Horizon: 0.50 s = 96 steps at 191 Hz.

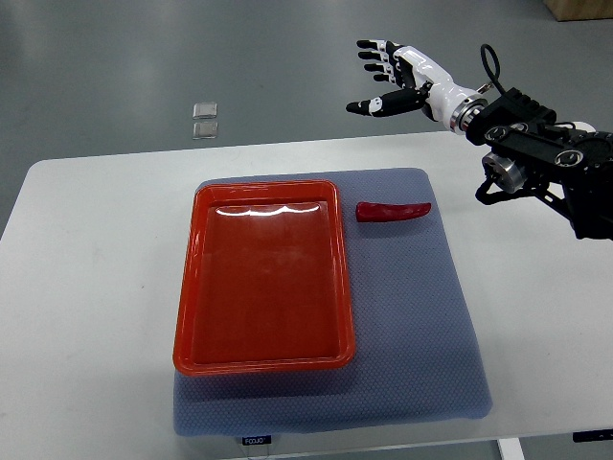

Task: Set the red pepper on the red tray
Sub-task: 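Swing the right hand over the red pepper and lower it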

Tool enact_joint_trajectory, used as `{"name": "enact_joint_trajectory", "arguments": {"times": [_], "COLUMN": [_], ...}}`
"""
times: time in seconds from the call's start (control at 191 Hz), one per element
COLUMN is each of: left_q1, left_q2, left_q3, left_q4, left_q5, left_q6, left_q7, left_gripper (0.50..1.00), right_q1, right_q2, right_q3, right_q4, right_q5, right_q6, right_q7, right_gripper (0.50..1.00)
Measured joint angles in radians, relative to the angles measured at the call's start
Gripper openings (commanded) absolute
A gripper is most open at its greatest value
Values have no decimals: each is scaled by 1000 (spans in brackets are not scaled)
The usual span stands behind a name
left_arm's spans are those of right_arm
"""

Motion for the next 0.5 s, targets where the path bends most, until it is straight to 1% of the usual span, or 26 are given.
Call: {"name": "enact_joint_trajectory", "arguments": {"times": [0.11,0.183,0.366,0.503], "left_q1": [0,0,0,0], "left_q2": [0,0,0,0], "left_q3": [0,0,0,0], "left_q4": [0,0,0,0], "left_q5": [0,0,0,0], "left_q6": [0,0,0,0], "left_q7": [0,0,0,0], "left_gripper": [1000,1000,1000,1000], "right_q1": [40,62,98,107], "right_q2": [-39,-49,-51,-42], "right_q3": [-61,-103,-183,-213], "right_q4": [68,92,115,118], "right_q5": [-89,-144,-234,-288], "right_q6": [20,30,61,68], "right_q7": [0,0,-1,-2], "right_gripper": [919,919,919,919]}}
